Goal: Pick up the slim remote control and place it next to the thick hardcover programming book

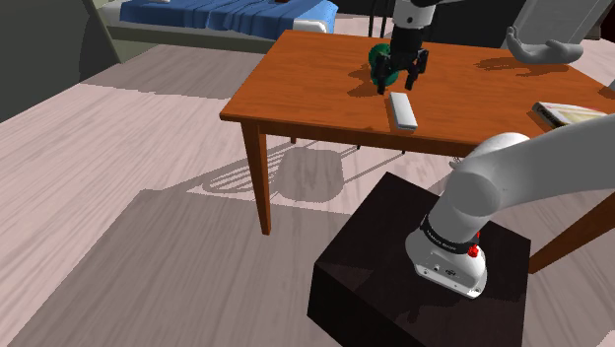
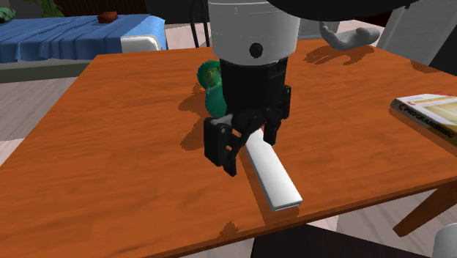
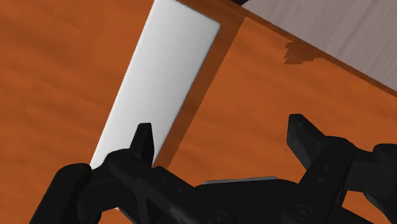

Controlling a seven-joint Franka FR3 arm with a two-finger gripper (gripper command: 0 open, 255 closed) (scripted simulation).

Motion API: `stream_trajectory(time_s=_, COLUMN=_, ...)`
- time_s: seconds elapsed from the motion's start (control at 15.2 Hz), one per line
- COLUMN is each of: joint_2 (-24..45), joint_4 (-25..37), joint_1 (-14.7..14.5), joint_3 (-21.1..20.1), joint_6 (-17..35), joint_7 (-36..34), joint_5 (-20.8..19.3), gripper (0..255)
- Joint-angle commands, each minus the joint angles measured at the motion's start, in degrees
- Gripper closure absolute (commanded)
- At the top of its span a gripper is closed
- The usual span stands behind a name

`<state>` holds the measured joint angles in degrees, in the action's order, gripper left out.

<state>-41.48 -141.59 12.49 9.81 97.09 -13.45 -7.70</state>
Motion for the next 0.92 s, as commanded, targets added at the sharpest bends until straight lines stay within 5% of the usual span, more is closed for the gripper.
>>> stream_trajectory(time_s=0.0, joint_2=-0.2, joint_4=-1.8, joint_1=2.7, joint_3=1.2, joint_6=2.9, joint_7=-3.0, joint_5=-0.9, gripper=0)
stream_trajectory(time_s=0.26, joint_2=0.1, joint_4=-4.7, joint_1=8.0, joint_3=3.9, joint_6=8.6, joint_7=-8.3, joint_5=-2.9, gripper=0)
stream_trajectory(time_s=0.86, joint_2=1.2, joint_4=-9.8, joint_1=8.3, joint_3=4.9, joint_6=14.8, joint_7=-8.4, joint_5=-3.7, gripper=0)
